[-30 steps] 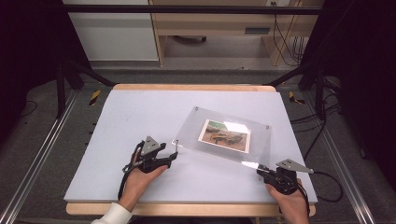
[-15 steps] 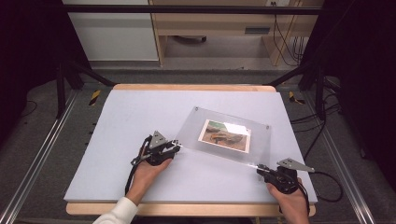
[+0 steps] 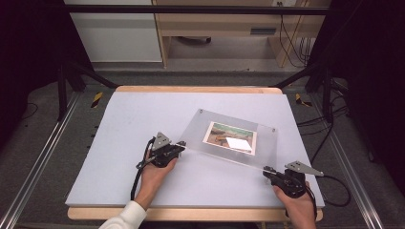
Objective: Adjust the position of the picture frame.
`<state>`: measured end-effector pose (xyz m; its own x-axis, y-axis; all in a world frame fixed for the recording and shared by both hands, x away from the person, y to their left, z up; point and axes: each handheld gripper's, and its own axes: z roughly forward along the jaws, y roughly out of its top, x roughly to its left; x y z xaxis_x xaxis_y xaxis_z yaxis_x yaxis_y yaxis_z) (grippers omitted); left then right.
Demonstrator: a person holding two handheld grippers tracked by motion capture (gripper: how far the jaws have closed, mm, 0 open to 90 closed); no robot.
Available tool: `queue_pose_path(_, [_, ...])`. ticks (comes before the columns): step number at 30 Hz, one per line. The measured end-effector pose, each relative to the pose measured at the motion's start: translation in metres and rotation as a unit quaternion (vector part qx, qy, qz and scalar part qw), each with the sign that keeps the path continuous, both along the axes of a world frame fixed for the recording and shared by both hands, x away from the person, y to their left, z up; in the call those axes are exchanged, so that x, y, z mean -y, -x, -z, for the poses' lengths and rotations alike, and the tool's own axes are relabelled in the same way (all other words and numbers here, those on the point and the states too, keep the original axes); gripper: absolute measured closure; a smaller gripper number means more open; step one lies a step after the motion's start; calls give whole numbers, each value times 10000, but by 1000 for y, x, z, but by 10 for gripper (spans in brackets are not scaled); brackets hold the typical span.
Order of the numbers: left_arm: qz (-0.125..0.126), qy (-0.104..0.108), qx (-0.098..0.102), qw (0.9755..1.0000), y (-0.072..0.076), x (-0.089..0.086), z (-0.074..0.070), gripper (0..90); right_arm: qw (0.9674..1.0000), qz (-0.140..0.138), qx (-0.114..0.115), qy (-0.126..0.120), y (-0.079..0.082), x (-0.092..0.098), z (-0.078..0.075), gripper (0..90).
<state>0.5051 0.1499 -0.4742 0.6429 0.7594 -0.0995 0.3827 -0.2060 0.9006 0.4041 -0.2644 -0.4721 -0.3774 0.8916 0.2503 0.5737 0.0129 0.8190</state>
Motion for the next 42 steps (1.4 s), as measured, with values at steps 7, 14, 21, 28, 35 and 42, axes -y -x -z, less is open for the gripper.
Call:
queue_pose_path(7, [24, 45, 28, 10000, 0, 0, -6, 843, 9996, 92, 273, 43, -1, 0, -5, 824])
queue_pose_path(14, [61, 89, 15, 9999, -2, 1, -10, 842, 9993, 168, 338, -35, -3, 1, -9, 847])
queue_pose_path(21, [83, 210, 22, 9997, -5, 0, -14, 837, 9992, 178, 332, -111, -3, 2, -11, 849])
queue_pose_path(28, [117, 61, 268, 9996, -1, 3, -21, 846, 9987, 198, 453, -94, -4, 5, -16, 851])
queue_pose_path(35, [159, 258, 289, 9991, 5, 5, -33, 844, 9976, 264, 630, -99, -5, 11, -28, 849])
queue_pose_path(42, [54, 449, 342, 9984, 13, -1, -45, 842, 9968, 193, 765, -101, -13, 11, -42, 841])
